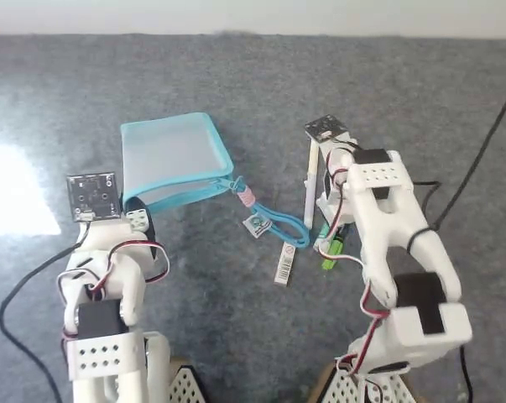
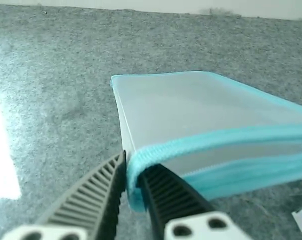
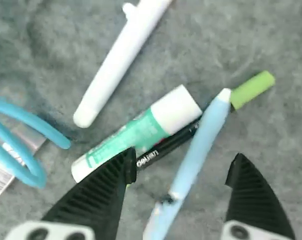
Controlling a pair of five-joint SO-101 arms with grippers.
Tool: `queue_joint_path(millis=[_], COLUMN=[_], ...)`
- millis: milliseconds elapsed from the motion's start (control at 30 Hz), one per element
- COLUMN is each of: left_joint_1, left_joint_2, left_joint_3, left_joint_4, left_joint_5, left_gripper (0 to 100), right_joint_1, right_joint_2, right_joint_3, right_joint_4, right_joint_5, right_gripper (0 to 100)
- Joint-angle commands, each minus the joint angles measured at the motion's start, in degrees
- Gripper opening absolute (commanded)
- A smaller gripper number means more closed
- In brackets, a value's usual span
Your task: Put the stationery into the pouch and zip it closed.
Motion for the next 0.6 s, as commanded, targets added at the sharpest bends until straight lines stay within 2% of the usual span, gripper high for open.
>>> queue_joint_path(millis=[0, 167, 400, 567], left_joint_1=[-0.4, -0.2, -0.4, -0.4], left_joint_2=[-0.2, -0.2, -0.2, -0.2], left_joint_3=[-0.5, -0.5, -0.5, -0.5], left_joint_4=[-1.8, -1.8, -1.8, -1.8], left_joint_5=[0.4, 0.4, 0.4, 0.4], left_gripper=[1, 1, 1, 1], right_joint_1=[0.0, 2.6, 11.9, 13.3], right_joint_2=[-12.8, -20.7, -20.8, -20.3], right_joint_3=[5.4, 16.9, 20.9, 23.9], right_joint_4=[-0.1, 1.5, 0.0, -0.3], right_joint_5=[0.8, 1.3, 1.8, 4.7], right_gripper=[28.9, 28.5, 15.0, 18.5])
